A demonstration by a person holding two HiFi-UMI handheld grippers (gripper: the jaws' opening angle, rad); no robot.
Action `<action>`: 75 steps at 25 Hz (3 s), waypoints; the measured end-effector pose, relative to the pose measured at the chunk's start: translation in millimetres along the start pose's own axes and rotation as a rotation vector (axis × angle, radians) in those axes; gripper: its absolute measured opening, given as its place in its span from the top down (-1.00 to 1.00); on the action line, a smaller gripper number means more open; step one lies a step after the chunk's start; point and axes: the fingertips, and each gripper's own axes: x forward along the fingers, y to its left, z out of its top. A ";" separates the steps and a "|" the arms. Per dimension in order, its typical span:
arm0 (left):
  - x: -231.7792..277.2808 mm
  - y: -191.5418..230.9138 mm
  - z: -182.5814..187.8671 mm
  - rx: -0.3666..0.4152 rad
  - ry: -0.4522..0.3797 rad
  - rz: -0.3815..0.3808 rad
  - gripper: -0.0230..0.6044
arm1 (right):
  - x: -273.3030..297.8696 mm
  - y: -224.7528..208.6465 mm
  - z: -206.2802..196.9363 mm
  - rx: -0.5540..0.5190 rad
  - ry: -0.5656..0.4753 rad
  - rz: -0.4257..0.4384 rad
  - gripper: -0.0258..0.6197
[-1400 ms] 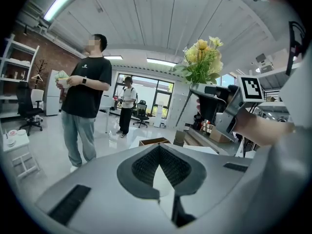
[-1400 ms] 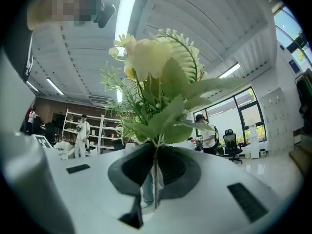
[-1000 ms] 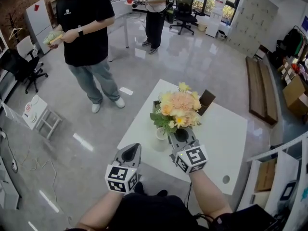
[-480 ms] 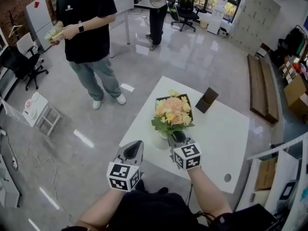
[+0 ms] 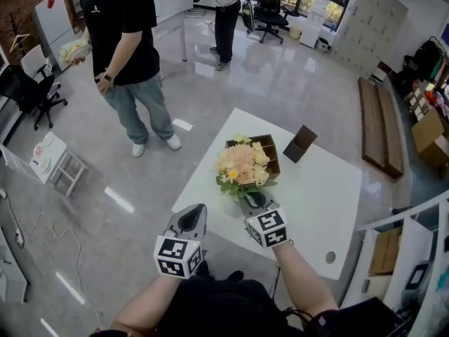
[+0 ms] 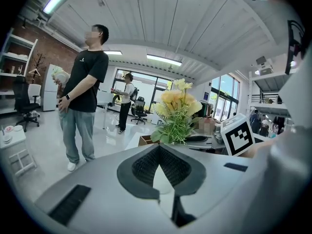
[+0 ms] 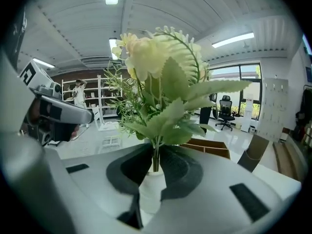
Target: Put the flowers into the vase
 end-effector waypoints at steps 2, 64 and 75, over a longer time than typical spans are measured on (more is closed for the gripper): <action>-0.5 0.6 -1.1 -0.001 -0.001 0.002 0.91 | -0.3 -0.7 -1.1 -0.012 0.005 -0.010 0.75; 18.0 -41.5 8.2 0.056 -0.013 -0.110 0.91 | -75.3 -19.3 -14.5 0.118 0.182 -0.034 0.58; 28.6 -67.8 9.6 0.093 0.000 -0.155 0.91 | -121.9 -39.5 3.6 0.256 -0.115 -0.355 0.90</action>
